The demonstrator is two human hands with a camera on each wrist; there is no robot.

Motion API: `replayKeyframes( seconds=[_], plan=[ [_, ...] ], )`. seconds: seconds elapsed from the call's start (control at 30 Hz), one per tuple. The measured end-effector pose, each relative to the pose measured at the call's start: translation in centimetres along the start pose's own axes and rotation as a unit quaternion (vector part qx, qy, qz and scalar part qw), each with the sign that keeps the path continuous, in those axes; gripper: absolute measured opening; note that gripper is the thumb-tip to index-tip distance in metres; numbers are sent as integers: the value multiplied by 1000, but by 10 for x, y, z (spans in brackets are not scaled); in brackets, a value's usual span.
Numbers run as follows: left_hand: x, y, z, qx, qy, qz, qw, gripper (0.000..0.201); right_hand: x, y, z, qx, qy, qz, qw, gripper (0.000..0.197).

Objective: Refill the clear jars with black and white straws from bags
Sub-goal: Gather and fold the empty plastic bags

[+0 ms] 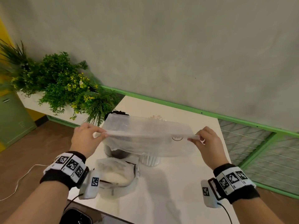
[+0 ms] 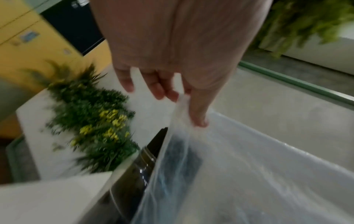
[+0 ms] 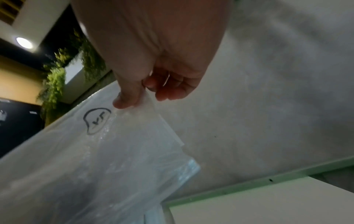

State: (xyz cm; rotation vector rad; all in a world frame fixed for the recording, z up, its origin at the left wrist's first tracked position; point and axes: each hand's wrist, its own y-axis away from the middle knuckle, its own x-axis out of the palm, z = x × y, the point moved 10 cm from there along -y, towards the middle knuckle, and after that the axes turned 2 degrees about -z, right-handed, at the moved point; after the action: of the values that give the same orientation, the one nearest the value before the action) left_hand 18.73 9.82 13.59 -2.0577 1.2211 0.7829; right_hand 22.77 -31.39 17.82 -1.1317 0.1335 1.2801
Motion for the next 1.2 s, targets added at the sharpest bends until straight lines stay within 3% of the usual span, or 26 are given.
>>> replayKeyframes(
  seconds=[0.1, 0.17, 0.23, 0.3, 0.37, 0.43, 0.5, 0.57, 0.63, 0.7, 0.77, 0.87, 0.97, 1.03, 1.2],
  plan=[
    [4, 7, -44, 104, -179, 22, 978, 71, -13, -14, 31, -45, -33, 1, 998, 18],
    [27, 19, -87, 190, -221, 84, 953, 86, -20, -23, 59, -73, -74, 6, 995, 17],
    [46, 30, -121, 252, -188, 106, 944, 59, -33, -33, 82, -90, -110, -20, 990, 21],
    [48, 33, -137, 242, -61, 107, 962, 20, -61, -39, 94, -113, -93, -121, 982, 21],
    [52, 30, -130, 158, 85, 150, 972, 20, -83, -34, 92, -109, -78, -216, 967, 44],
    [60, 33, -121, 59, 253, 202, 944, 8, -79, -24, 81, -48, -106, -227, 967, 79],
    [68, 42, -122, 0, 360, 243, 901, 11, -48, -8, 69, 44, -162, -162, 972, 106],
    [72, 50, -128, -18, 401, 266, 876, 16, -5, 8, 61, 124, -242, -58, 961, 120],
    [77, 57, -133, -37, 442, 285, 850, 19, 31, 20, 57, 175, -321, 45, 930, 122],
    [79, 61, -133, -50, 458, 281, 842, 17, 43, 24, 58, 181, -355, 83, 913, 110],
    [78, 59, -126, -41, 445, 255, 857, 19, 41, 23, 61, 162, -350, 57, 921, 96],
    [70, 58, -126, 20, 415, 200, 887, 32, 43, 22, 75, 127, -339, 63, 930, 94],
    [59, 56, -123, 37, 427, 139, 893, 60, 42, 16, 75, 115, -348, 53, 929, 81],
    [58, 54, -121, 50, 427, 149, 891, 73, 41, 13, 73, 111, -329, 72, 935, 74],
    [53, 54, -128, 139, 247, 209, 936, 67, 49, 16, 75, 72, -281, 215, 933, 60]
  ],
)
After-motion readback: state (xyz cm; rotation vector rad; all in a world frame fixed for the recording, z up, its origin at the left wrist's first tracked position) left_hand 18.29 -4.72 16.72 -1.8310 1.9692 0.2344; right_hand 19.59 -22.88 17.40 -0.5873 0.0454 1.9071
